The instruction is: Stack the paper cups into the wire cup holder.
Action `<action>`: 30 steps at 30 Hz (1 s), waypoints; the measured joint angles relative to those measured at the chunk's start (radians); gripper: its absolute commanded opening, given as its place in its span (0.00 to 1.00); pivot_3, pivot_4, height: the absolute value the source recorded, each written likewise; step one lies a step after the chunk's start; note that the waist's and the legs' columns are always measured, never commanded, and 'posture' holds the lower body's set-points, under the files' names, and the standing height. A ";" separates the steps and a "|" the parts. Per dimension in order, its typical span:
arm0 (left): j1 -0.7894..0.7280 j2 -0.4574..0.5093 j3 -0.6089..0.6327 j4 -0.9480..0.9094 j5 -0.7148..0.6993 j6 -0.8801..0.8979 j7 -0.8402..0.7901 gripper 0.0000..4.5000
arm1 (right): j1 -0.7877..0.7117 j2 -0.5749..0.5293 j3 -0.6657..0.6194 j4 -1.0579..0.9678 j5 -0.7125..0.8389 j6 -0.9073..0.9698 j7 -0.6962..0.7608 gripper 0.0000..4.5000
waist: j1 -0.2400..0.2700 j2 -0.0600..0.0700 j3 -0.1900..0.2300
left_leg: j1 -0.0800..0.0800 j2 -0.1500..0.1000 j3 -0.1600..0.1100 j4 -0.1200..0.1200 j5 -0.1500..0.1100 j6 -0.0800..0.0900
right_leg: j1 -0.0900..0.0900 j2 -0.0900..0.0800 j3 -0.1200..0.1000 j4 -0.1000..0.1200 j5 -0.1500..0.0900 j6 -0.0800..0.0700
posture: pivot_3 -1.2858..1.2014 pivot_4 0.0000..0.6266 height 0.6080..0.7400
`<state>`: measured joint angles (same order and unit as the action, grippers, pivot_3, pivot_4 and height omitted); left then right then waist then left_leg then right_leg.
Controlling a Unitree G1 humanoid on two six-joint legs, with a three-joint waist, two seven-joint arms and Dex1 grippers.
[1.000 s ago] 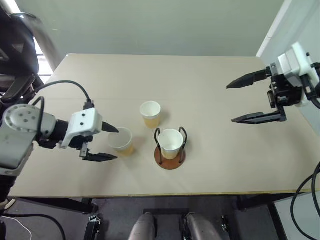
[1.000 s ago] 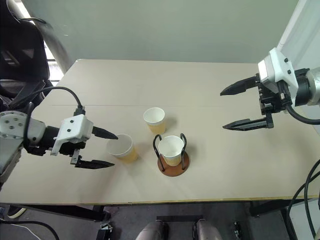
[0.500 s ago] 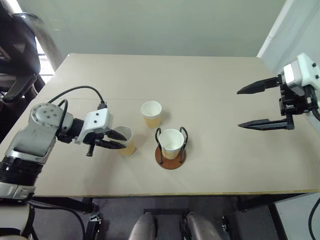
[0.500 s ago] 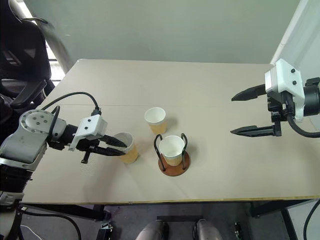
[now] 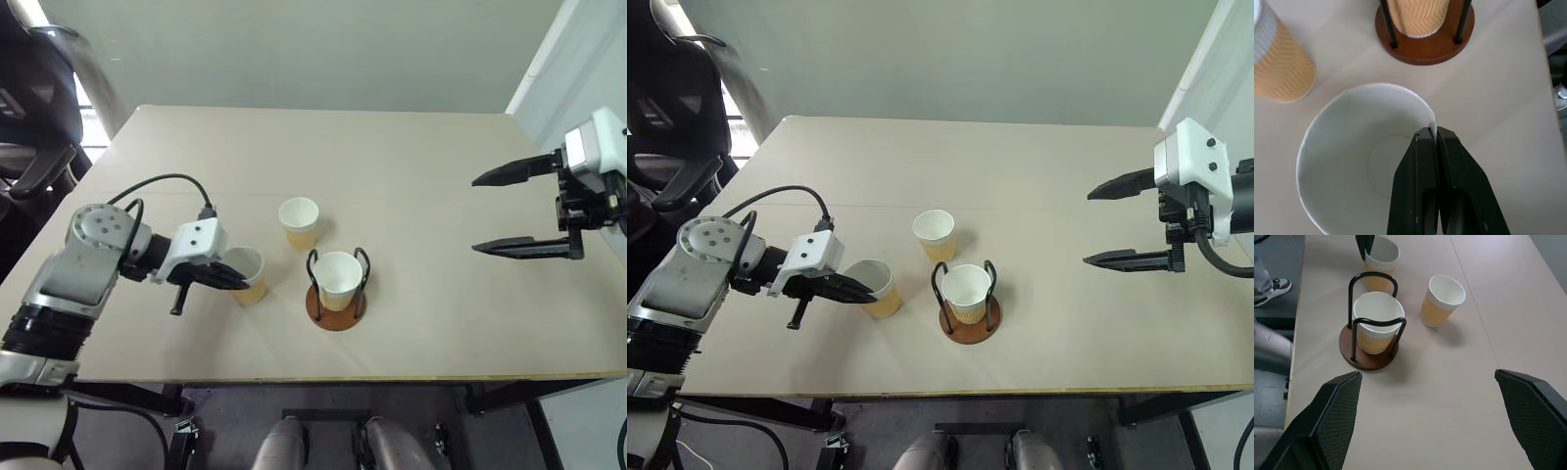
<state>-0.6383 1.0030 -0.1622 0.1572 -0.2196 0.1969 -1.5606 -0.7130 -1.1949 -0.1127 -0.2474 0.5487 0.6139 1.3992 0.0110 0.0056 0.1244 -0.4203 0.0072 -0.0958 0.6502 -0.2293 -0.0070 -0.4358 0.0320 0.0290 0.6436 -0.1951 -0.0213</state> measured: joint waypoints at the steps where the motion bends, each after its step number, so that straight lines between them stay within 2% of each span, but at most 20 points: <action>1: -0.018 0.000 0.000 0.000 -0.012 0.011 -0.005 0.01 | 0.003 0.000 -0.015 -0.002 0.019 0.010 0.001 1.00 | 0.002 0.000 0.000 | 0.000 0.000 0.000 0.000 0.000 0.000 | 0.000 0.000 0.000 0.000 0.000 0.000 | 0.52 0.24 1.00; 3: -0.082 0.011 -0.001 -0.005 -0.071 0.056 -0.011 0.01 | 0.037 0.000 -0.093 -0.009 0.100 0.061 0.009 1.00 | 0.007 -0.001 0.001 | -0.002 0.000 0.000 0.001 0.001 0.001 | 0.000 0.000 0.000 -0.001 0.000 0.001 | 0.52 0.24 1.00; 8: -0.326 0.095 -0.011 0.005 -0.247 0.118 -0.015 0.01 | 0.233 0.021 -0.356 -0.019 0.263 0.184 0.021 1.00 | 0.016 -0.002 -0.001 | -0.003 -0.003 0.000 0.002 -0.002 0.004 | 0.002 -0.001 0.002 -0.005 -0.001 0.005 | 0.52 0.24 1.00; 11: -0.472 0.073 -0.072 0.045 -0.346 0.117 -0.017 0.01 | 0.295 0.066 -0.483 -0.056 0.352 0.250 -0.044 1.00 | 0.019 0.000 -0.001 | -0.003 -0.004 0.000 0.003 -0.002 0.005 | 0.003 -0.002 0.003 -0.005 -0.002 0.007 | 0.52 0.24 1.00; 15: -0.600 0.032 -0.187 0.062 -0.448 0.089 -0.017 0.01 | 0.348 0.072 -0.548 -0.146 0.399 0.278 -0.122 1.00 | 0.016 0.000 -0.001 | -0.002 -0.005 0.000 0.004 -0.003 0.007 | 0.005 -0.002 0.003 -0.006 -0.002 0.009 | 0.52 0.24 1.00; 21: -0.735 -0.031 -0.426 0.134 -0.517 -0.036 -0.018 0.01 | 0.412 0.063 -0.596 -0.200 0.419 0.286 -0.186 1.00 | 0.014 0.003 0.001 | -0.004 -0.007 -0.001 0.014 -0.006 0.011 | 0.008 -0.002 0.005 -0.005 -0.004 0.016 | 0.52 0.24 1.00; 27: -0.830 -0.086 -0.637 0.224 -0.546 -0.180 -0.018 0.01 | 0.509 0.041 -0.737 -0.253 0.454 0.339 -0.216 1.00 | 0.019 0.003 0.001 | -0.008 -0.008 -0.001 0.016 -0.009 0.015 | 0.008 -0.003 0.006 -0.012 -0.003 0.021 | 0.52 0.24 1.00; 30: -0.845 -0.125 -0.709 0.274 -0.563 -0.230 -0.018 0.01 | 0.618 0.038 -0.822 -0.306 0.448 0.371 -0.193 1.00 | 0.025 0.004 0.001 | -0.011 -0.009 -0.001 0.017 -0.010 0.017 | 0.008 -0.004 0.005 -0.015 -0.003 0.023 | 0.52 0.24 1.00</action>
<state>-1.4833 0.8782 -0.8707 0.4308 -0.7825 -0.0336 -1.5788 -0.0951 -1.1565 -0.9348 -0.5532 0.9963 0.9846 1.2065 0.0364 0.0094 0.1253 -0.4309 -0.0019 -0.0968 0.6672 -0.2398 0.0105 -0.4276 0.0283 0.0341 0.6288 -0.1980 0.0015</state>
